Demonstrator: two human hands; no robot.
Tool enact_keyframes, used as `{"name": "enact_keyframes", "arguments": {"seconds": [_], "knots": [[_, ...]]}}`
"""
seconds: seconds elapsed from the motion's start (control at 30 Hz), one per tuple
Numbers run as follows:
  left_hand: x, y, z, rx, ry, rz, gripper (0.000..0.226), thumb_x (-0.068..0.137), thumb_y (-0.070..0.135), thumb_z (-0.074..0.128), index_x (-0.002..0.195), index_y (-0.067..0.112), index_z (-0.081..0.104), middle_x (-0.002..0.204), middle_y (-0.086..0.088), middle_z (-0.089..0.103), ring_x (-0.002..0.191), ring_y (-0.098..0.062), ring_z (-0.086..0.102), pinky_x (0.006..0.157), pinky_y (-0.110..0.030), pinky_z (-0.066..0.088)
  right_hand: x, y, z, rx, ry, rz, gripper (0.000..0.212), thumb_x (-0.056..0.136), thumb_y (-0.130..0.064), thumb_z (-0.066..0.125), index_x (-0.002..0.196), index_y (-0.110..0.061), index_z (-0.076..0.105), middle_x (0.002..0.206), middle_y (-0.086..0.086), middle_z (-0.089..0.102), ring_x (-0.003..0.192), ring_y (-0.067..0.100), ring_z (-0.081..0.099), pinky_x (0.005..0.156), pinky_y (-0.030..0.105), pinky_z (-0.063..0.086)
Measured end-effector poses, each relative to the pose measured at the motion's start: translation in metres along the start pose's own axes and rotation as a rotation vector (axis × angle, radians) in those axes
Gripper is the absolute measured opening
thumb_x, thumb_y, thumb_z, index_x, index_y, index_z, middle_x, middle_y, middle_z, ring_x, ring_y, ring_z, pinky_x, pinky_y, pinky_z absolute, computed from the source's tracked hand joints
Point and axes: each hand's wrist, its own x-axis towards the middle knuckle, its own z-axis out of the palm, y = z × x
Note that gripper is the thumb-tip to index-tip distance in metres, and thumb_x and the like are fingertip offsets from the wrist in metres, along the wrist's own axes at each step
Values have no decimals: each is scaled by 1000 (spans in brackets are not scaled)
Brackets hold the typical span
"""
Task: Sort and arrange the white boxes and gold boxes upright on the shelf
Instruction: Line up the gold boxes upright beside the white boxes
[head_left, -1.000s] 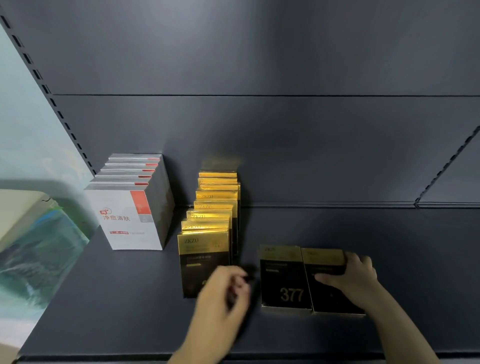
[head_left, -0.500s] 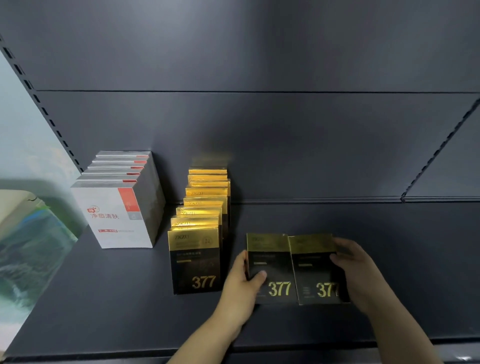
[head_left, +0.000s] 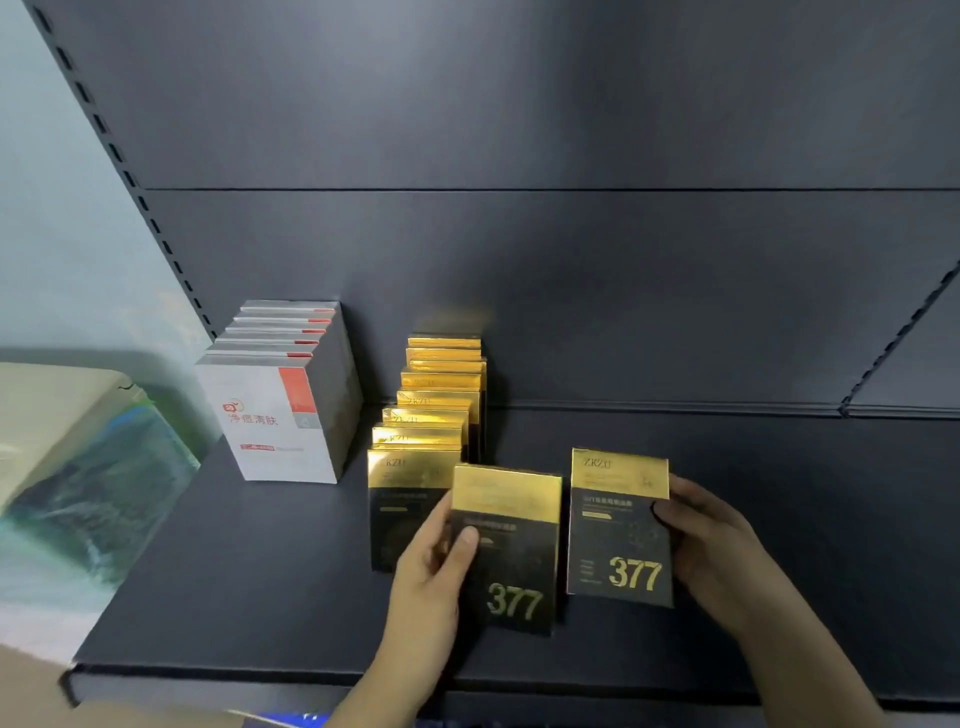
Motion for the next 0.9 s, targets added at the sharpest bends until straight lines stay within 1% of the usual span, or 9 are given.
{"name": "enact_keyframes", "arguments": {"seconds": [0.1, 0.2, 0.37, 0.43, 0.5, 0.57, 0.63, 0.73, 0.9], "knots": [[-7, -4, -28, 94, 175, 80, 51, 81, 53, 55, 131, 47, 51, 119, 12, 66, 114, -4, 60, 92, -31, 48, -2, 10, 28, -54, -133, -10, 33, 88, 1, 52, 119, -3, 63, 116, 19, 69, 105, 33, 68, 82, 43, 53], [-7, -6, -49, 227, 298, 126, 35, 93, 43, 52, 123, 60, 47, 107, 8, 57, 104, 5, 56, 86, -19, 42, -3, 22, 64, -84, -222, 20, 30, 91, 2, 50, 118, -3, 62, 113, 17, 70, 108, 30, 67, 89, 46, 51], [6, -14, -60, 298, 438, 134, 39, 95, 15, 54, 128, 34, 43, 116, 9, 44, 110, 1, 48, 102, -33, 40, -8, 46, 119, -162, -248, -37, 24, 88, 5, 58, 108, -9, 64, 106, 9, 73, 106, 24, 67, 95, 41, 50], [10, -12, -60, 231, 396, 95, 42, 94, 24, 55, 132, 28, 38, 122, 9, 43, 113, 2, 47, 105, -33, 39, -8, 63, 135, -318, -193, -132, 25, 87, -1, 64, 100, -22, 66, 106, 0, 71, 105, 16, 66, 94, 32, 50], [13, -10, -62, 58, 279, 26, 65, 83, 55, 59, 138, 29, 36, 132, 10, 49, 118, -4, 52, 104, -35, 42, -5, 78, 148, -444, -140, -213, 32, 85, -9, 69, 102, -33, 58, 114, -10, 57, 110, 4, 58, 88, 20, 48], [19, -12, -69, -42, 176, -22, 99, 61, 78, 62, 143, 30, 34, 135, 7, 55, 119, -11, 57, 97, -33, 48, -2, 91, 156, -493, -100, -293, 55, 82, -11, 73, 114, -41, 39, 122, -24, 38, 115, -12, 44, 86, 5, 41], [25, -13, -70, 16, 97, -10, 108, 57, 80, 64, 146, 28, 31, 135, 10, 57, 123, -7, 55, 98, -29, 45, 3, 103, 161, -469, -76, -334, 80, 79, -10, 75, 127, -43, 20, 125, -35, 28, 113, -28, 34, 81, -3, 37], [31, -12, -61, 56, 5, 7, 95, 60, 73, 67, 142, 35, 35, 128, 18, 60, 121, -2, 55, 100, -26, 41, 17, 109, 166, -405, -93, -291, 94, 80, -19, 76, 143, -45, 11, 127, -35, 38, 117, -13, 45, 90, 11, 43], [46, -5, -57, 78, 2, 17, 84, 64, 72, 63, 134, 31, 44, 122, 18, 64, 115, -3, 60, 87, -12, 49, 34, 102, 167, -364, -155, -280, 96, 63, -55, 72, 147, -39, 28, 137, -15, 54, 126, 3, 51, 107, 30, 41]]}}
